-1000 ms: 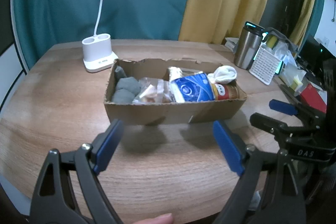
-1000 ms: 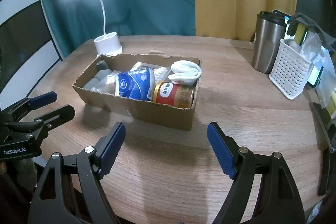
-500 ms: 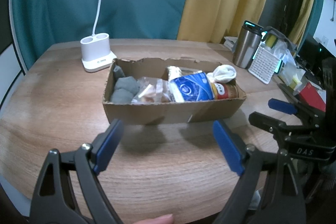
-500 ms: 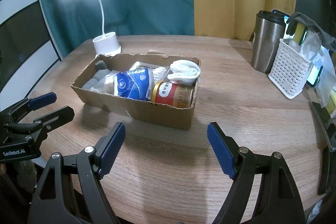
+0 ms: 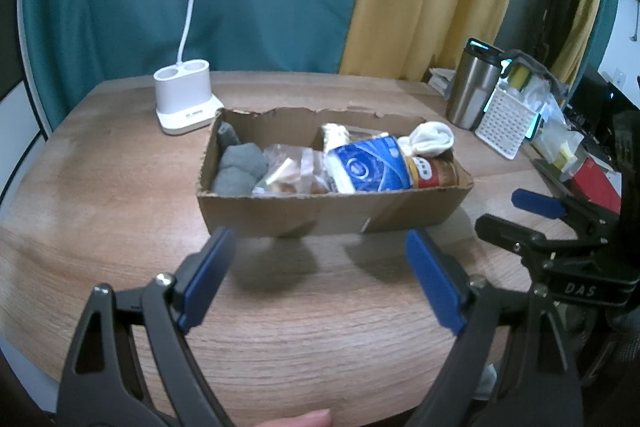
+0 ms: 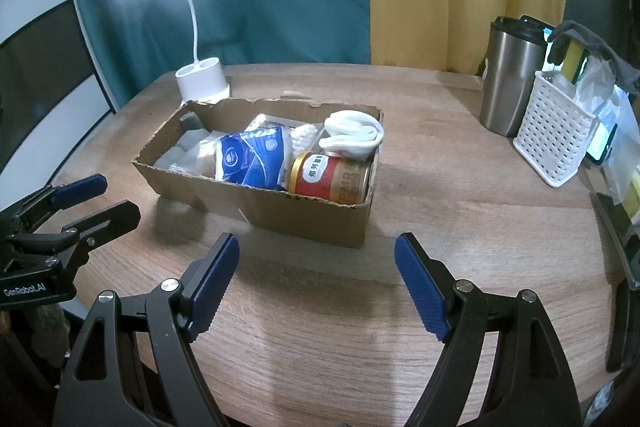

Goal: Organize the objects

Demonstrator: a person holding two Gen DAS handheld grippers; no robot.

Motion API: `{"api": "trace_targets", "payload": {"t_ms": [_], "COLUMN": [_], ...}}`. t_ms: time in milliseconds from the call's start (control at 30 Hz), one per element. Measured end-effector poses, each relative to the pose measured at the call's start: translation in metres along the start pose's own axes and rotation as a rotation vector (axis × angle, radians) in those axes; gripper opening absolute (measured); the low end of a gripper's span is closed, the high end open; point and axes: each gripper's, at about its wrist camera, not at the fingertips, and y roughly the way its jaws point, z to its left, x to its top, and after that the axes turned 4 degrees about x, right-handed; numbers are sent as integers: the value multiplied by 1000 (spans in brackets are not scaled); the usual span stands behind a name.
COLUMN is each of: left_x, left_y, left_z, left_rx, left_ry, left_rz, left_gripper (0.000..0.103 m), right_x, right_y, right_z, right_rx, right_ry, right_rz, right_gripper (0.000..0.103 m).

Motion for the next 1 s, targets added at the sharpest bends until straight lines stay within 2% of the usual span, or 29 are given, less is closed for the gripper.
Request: {"api": "trace_targets", "payload": {"t_ms": [1000], "left_x": [0], "left_y": [2], "left_z": [1], "left_rx": [-1], "left_ry": [0], "left_rz": [6], "left_gripper": [88], "right_x": [0], "right_y": [5], "right_z": [3], "right_rx": [0], "right_ry": [-1], "right_rz": [7], "right_gripper": [83]}}
